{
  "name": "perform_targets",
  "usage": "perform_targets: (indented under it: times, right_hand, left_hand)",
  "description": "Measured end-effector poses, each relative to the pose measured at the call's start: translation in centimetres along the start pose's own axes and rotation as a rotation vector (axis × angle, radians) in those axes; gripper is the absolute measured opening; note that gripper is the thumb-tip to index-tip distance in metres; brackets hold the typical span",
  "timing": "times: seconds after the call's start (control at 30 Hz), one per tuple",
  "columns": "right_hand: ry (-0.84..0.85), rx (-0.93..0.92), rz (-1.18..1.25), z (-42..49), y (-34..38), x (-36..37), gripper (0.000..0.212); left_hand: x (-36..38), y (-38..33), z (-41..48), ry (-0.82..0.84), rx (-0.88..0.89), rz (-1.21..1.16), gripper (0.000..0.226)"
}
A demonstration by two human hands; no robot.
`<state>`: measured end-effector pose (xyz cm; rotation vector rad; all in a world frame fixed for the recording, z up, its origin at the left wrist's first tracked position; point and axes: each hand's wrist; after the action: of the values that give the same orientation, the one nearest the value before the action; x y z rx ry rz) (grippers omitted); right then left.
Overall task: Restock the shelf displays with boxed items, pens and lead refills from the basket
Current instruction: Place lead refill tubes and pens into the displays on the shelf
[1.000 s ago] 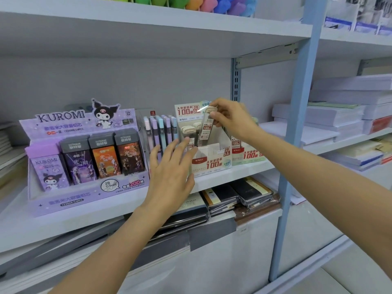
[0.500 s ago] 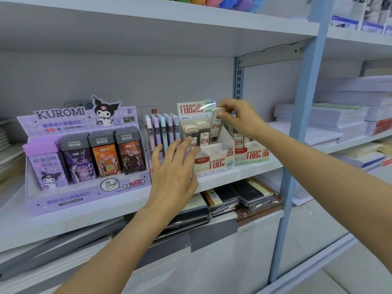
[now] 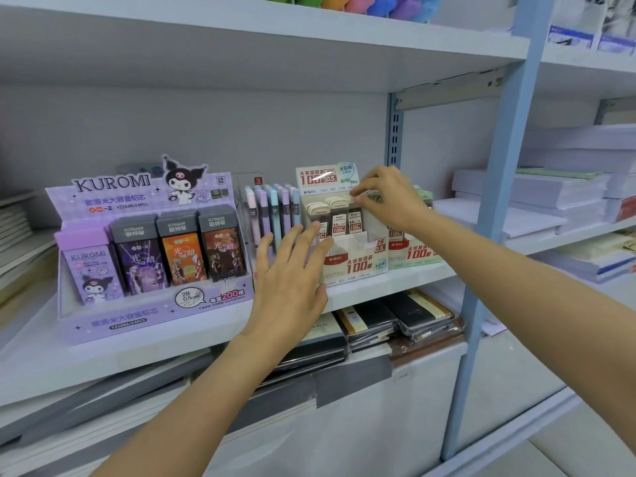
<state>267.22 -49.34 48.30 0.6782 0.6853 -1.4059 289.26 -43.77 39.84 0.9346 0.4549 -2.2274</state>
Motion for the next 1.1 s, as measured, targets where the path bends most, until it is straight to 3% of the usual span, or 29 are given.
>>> perform_targets:
  times: [0.17,0.23,0.3,0.37,0.43,0.6,0.73,0.9,1.03,1.1]
  right_hand:
    - [-0.200,-0.135,0.134,-3.7,0.5,-1.8,0.024]
    - [-0.286,-0.215,0.255,-6.6,1.4,-2.1,0.019]
    - [-0.248,-0.269,0.401,-10.4,2.6,-1.1,0.015]
    - [-0.057,-0.265,0.573,-14.4,3.6,1.3,0.016]
    - [0.185,-0.230,0.665,-18.5,4.1,5.2,0.020]
    - [0.745,-0.085,0.605,-28.8,4.0,17.2,0.020]
    - [1.120,-0.078,0.461,-37.9,3.9,25.2,0.020]
    - [1.335,0.053,0.403,-47.1,5.8,30.2,0.030]
    - [1.332,0.180,0.326,-51.0,10.0,32.4,0.049]
    - [1.319,0.159,0.237,-52.1,12.1,33.2,0.054]
  left_hand:
    - [0.3,-0.7,-1.3,-0.077,0.046,0.001,0.065]
    - [1.2,-1.3,-2.8,-0.167,0.095,-0.035,0.055]
    - [3.1,-1.9,-5.4,-0.229,0.137,-0.071,0.042]
    - [5.8,-2.1,-8.9,-0.154,0.146,-0.114,0.032]
    - [8.9,-1.8,-13.4,0.053,0.105,-0.180,0.027]
    - [15.7,-0.3,-26.0,0.655,-0.207,-0.286,0.022]
    - [19.4,0.1,-34.6,0.901,-0.434,-0.330,0.036]
    - [20.8,0.5,-40.4,0.938,-0.469,-0.404,0.049]
    - [21.7,1.2,-41.9,0.898,-0.458,-0.436,0.054]
    - [21.9,1.6,-42.4,0.862,-0.431,-0.433,0.056]
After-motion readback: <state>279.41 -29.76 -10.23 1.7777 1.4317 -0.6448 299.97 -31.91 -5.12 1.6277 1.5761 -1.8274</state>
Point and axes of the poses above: each hand's wrist, its own z-axis towards the middle knuckle, its own x-axis out of the palm, y = z × x, and after that the axes turned 13 degrees about -z, right-handed
